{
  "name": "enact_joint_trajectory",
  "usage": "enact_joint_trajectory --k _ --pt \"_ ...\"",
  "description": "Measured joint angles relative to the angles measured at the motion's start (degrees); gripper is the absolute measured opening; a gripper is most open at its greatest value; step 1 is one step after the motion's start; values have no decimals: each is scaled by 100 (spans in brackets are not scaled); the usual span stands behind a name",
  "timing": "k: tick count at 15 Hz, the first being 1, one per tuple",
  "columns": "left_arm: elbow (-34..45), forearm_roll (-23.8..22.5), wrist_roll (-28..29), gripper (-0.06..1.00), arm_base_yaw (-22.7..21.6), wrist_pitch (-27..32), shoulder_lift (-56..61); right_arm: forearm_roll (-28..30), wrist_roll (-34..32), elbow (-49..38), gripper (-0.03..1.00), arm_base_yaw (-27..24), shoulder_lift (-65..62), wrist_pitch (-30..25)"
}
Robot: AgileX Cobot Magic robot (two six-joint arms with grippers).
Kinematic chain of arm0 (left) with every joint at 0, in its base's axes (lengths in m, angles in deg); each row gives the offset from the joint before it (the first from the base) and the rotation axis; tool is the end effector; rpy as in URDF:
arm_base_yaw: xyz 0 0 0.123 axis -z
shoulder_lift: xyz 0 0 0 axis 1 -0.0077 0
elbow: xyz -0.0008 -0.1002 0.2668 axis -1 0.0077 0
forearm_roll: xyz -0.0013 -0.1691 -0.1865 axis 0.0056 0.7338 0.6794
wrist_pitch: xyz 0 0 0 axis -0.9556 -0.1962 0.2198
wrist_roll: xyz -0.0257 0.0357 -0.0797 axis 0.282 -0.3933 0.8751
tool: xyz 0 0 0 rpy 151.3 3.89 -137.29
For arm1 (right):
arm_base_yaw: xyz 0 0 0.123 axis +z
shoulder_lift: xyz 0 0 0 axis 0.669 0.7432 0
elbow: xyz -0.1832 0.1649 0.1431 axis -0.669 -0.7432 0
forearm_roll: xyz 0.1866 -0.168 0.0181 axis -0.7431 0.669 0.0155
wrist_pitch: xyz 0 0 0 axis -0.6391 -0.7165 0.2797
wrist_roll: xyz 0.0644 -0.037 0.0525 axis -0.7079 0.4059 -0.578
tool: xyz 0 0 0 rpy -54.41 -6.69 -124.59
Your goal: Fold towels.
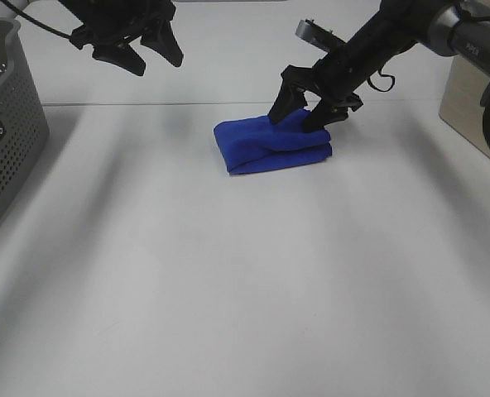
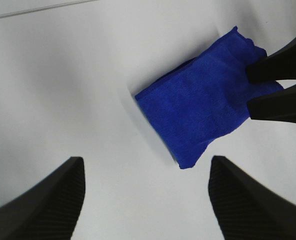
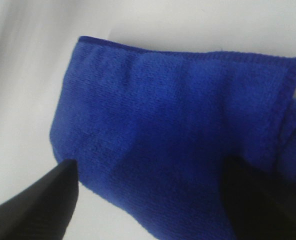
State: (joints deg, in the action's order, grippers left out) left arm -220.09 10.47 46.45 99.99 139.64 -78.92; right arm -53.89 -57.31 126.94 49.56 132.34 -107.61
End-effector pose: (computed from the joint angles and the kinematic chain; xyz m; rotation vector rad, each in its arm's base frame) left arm 0.5151 -0.1348 0.2400 0.3241 2.5985 -0.6695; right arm 0.5358 0.1237 0.1326 -0.4553 2.6668 0.8568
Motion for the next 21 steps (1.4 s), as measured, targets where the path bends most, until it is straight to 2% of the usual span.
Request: enact_joint_trajectory --k 6,8,12,14,17,18,19,21 --pt "0 -74 17 64 0 143 0 6 -92 17 74 -115 74 0" --pt "-40 -178 17 64 0 189 34 292 -258 17 75 -115 -413 -11" --pt "-269 -2114 647 64 0 212 785 2068 -1301 17 76 -115 -2068 -23" --pt "-235 -2830 848 64 -92 201 1306 2567 -1473 -74 76 -223 -2613 -23" --pt "653 -3111 911 64 -539 195 2229 2664 -1484 -1077 76 -584 -3684 -6" --pt "1501 -3197 917 64 -762 201 2865 2727 -1478 -2057 76 -837 -4458 6" --pt "1828 -3209 917 64 -814 201 3123 2802 -1478 -2441 76 -871 -4767 6" --pt "2974 -3186 917 64 -848 206 4263 3031 -1473 -3885 76 -888 -6091 0"
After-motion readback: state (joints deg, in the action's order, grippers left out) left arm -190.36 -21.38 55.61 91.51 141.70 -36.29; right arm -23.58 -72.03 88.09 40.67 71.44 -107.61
